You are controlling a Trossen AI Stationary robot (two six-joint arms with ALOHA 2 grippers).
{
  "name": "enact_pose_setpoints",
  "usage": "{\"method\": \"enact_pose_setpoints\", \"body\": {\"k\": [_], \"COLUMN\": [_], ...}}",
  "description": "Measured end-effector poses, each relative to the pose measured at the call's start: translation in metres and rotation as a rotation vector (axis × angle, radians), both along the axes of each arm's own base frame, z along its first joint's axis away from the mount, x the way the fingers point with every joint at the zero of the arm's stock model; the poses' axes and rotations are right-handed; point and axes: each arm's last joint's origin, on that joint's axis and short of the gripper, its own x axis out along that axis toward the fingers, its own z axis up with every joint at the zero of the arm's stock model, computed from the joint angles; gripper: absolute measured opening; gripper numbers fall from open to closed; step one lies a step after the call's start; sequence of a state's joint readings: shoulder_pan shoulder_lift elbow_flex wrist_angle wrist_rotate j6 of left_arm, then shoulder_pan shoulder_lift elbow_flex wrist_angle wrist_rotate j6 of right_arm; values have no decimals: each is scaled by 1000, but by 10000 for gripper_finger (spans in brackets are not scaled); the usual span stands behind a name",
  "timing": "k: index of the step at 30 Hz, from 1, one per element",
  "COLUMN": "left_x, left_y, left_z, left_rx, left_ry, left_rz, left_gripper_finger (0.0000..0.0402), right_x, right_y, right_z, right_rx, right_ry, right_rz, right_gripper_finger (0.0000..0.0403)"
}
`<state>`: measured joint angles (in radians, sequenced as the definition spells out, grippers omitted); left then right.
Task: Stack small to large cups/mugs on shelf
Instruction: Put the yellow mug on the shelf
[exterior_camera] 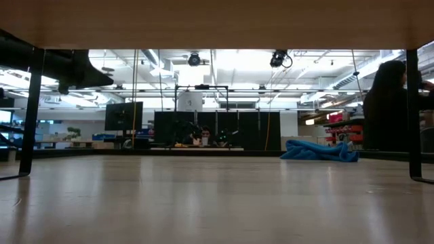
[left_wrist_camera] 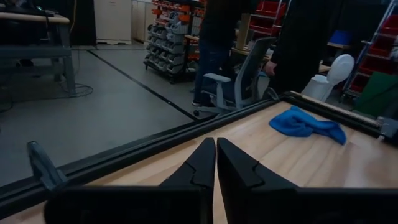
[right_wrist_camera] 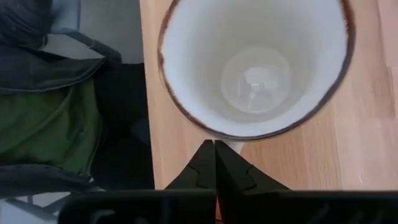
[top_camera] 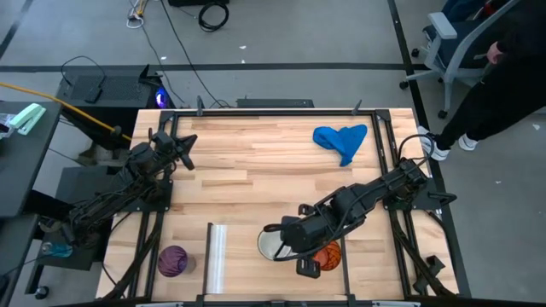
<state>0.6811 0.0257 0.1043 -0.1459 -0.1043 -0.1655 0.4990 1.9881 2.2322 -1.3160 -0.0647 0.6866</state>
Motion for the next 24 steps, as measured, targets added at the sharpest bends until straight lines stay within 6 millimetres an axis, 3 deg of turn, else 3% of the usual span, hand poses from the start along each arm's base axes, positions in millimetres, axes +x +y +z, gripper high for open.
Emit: {"method": "enact_pose_setpoints", "body": {"k": [24], "left_x": [1], "left_y": [-1], "left_z": [1], "left_rx": [2], "left_ry": [-18], "left_rz": [-31], "left_gripper_finger": [17], "right_x": [-3], "right_y": [-6], "right_z": [-2], "right_rx": [-36], "right_ry": [44], "right_rz": [-36], "right_gripper_finger": [0]}}
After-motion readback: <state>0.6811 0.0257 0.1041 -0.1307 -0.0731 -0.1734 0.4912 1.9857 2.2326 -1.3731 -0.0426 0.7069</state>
